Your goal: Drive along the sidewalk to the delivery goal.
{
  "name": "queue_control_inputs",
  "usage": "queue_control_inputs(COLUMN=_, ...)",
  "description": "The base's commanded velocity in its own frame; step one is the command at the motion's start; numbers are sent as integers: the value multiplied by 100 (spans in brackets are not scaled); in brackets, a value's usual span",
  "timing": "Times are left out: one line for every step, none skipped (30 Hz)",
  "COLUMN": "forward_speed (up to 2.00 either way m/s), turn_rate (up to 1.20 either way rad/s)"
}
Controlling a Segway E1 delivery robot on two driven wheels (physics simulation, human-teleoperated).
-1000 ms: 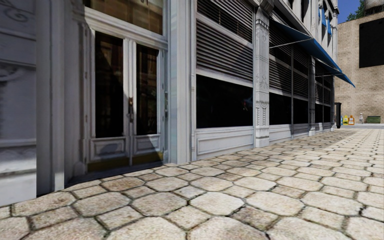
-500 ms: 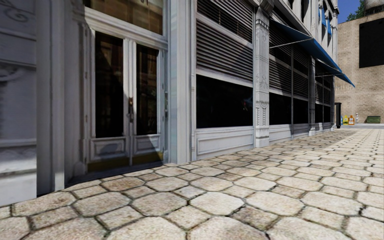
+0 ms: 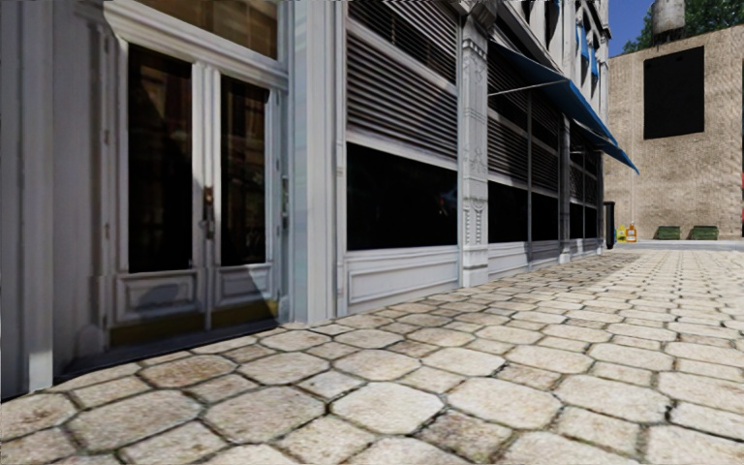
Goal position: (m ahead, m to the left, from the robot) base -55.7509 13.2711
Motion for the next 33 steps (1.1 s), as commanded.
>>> queue_control_inputs(forward_speed=85, turn_rate=-50)
queue_control_inputs(forward_speed=85, turn_rate=-50)
queue_control_inputs(forward_speed=85, turn_rate=-50)
queue_control_inputs(forward_speed=85, turn_rate=-50)
queue_control_inputs(forward_speed=85, turn_rate=-50)
queue_control_inputs(forward_speed=85, turn_rate=-50)
queue_control_inputs(forward_speed=85, turn_rate=-50)
queue_control_inputs(forward_speed=85, turn_rate=-50)
queue_control_inputs(forward_speed=89, turn_rate=-50)
queue_control_inputs(forward_speed=89, turn_rate=-50)
queue_control_inputs(forward_speed=96, turn_rate=-50)
queue_control_inputs(forward_speed=98, turn_rate=-50)
queue_control_inputs(forward_speed=99, turn_rate=-50)
queue_control_inputs(forward_speed=99, turn_rate=-50)
queue_control_inputs(forward_speed=99, turn_rate=-50)
queue_control_inputs(forward_speed=99, turn_rate=-50)
queue_control_inputs(forward_speed=100, turn_rate=-50)
queue_control_inputs(forward_speed=104, turn_rate=-50)
queue_control_inputs(forward_speed=104, turn_rate=-50)
queue_control_inputs(forward_speed=106, turn_rate=-50)
queue_control_inputs(forward_speed=109, turn_rate=-50)
queue_control_inputs(forward_speed=113, turn_rate=-50)
queue_control_inputs(forward_speed=114, turn_rate=-50)
queue_control_inputs(forward_speed=114, turn_rate=-50)
queue_control_inputs(forward_speed=115, turn_rate=-50)
queue_control_inputs(forward_speed=118, turn_rate=-50)
queue_control_inputs(forward_speed=122, turn_rate=-53)
queue_control_inputs(forward_speed=122, turn_rate=-53)
queue_control_inputs(forward_speed=123, turn_rate=-55)
queue_control_inputs(forward_speed=124, turn_rate=-56)
queue_control_inputs(forward_speed=125, turn_rate=-56)
queue_control_inputs(forward_speed=127, turn_rate=-56)
queue_control_inputs(forward_speed=127, turn_rate=-56)
